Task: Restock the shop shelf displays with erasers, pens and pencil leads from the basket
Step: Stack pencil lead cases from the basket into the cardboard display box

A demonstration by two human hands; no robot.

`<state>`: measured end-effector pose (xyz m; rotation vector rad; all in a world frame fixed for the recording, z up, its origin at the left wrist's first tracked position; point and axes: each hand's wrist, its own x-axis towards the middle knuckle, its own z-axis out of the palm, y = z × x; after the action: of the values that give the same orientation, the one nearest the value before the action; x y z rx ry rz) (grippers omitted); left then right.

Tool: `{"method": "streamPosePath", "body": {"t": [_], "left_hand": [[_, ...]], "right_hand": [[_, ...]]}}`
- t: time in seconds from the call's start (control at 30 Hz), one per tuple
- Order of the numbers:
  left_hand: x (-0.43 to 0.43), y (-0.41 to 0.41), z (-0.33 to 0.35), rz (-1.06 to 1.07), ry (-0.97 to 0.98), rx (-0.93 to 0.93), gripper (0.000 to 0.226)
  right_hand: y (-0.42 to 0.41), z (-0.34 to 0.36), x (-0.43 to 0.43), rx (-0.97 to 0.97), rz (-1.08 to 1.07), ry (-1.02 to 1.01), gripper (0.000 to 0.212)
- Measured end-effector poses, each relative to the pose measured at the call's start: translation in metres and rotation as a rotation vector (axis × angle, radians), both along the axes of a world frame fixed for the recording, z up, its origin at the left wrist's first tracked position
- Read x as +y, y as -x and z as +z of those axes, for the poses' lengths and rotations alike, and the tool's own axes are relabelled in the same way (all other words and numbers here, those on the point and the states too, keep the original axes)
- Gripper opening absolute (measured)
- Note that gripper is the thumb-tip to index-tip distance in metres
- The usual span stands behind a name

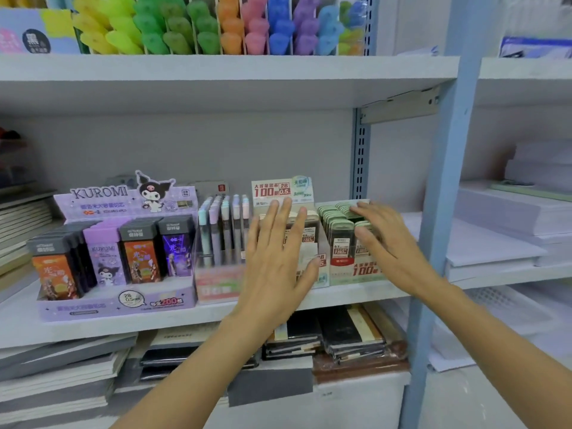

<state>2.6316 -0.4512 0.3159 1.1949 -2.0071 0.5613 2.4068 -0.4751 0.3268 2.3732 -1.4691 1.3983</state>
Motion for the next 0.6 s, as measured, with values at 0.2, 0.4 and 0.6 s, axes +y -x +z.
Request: {"method": "streamPosePath", "body": {"t": [0.2,0.4,0.6], "left_hand": [[-0.017,0.034,0.002,0.015,-0.104,-0.049,0.075],[-0.021,0.053,0.004,0.041,-0.160,-0.051,0.072],[-0.014,0.048,0.004,-0.115,-0.070,0.021,0.071]], "right_hand": [[0.016,-0.013,0.003,-0.275,-0.019,-0.015,0.066],[-0.001,-0.023,-0.003,-0.272,0.115,-0.131,0.066],[0.018,-0.011,0.003,-0.230,0.002,0.203,0.046]]}}
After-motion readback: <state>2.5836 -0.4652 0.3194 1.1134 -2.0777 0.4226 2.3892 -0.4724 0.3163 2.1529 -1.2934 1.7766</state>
